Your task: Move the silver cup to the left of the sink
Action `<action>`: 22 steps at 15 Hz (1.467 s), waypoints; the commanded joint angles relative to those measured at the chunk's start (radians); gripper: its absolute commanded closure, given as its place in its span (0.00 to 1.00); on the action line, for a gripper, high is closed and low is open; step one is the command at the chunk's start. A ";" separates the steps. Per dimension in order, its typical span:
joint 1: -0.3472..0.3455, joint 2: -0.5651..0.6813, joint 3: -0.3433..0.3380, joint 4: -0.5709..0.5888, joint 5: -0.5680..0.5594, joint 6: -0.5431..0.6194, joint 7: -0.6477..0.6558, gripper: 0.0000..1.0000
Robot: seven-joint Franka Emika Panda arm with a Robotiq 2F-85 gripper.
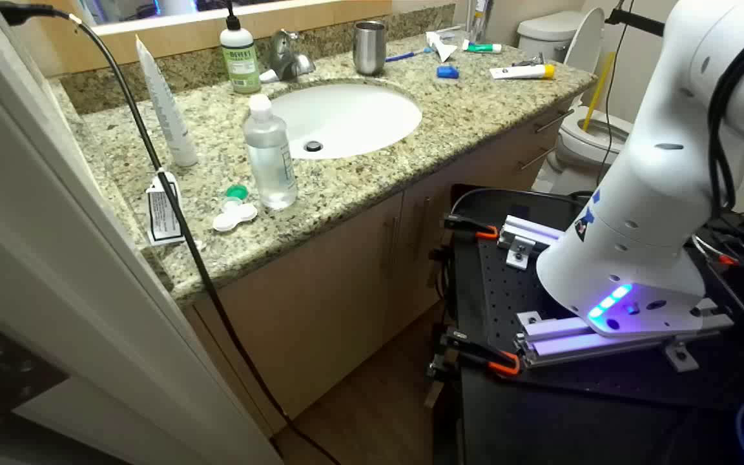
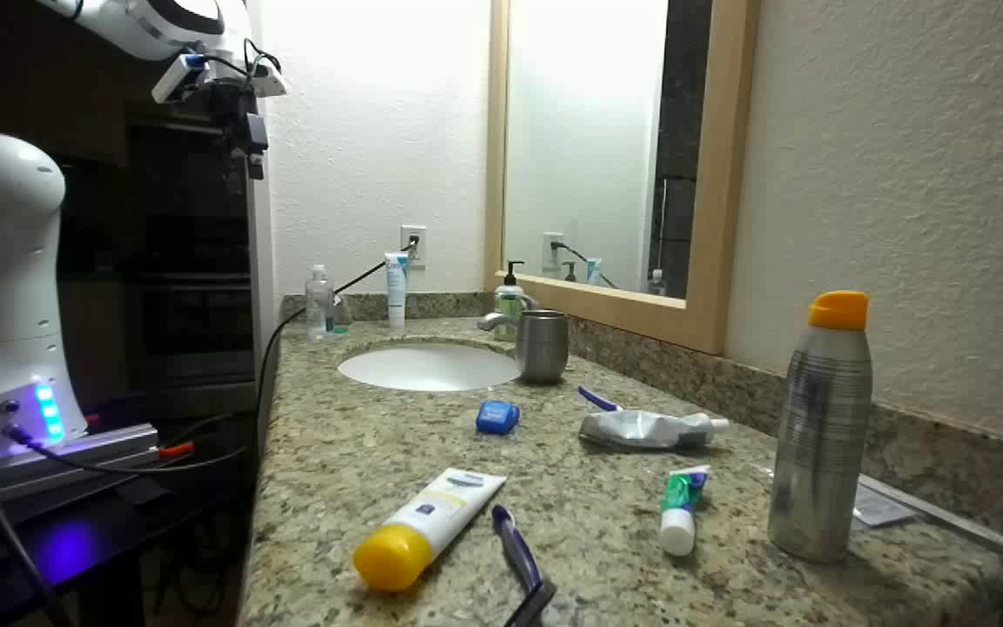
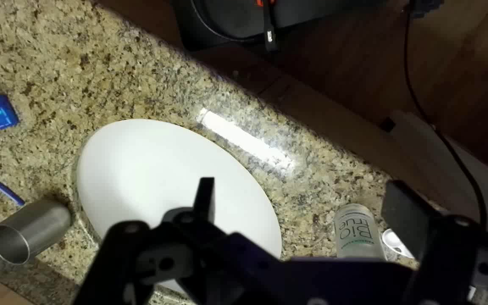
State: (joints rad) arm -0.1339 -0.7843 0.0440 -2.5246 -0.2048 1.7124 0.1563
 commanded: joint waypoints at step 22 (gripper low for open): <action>-0.223 0.721 -0.415 0.718 0.202 -0.081 0.112 0.00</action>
State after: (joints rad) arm -0.3510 -0.0670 -0.3750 -1.8130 -0.0043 1.6359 0.2706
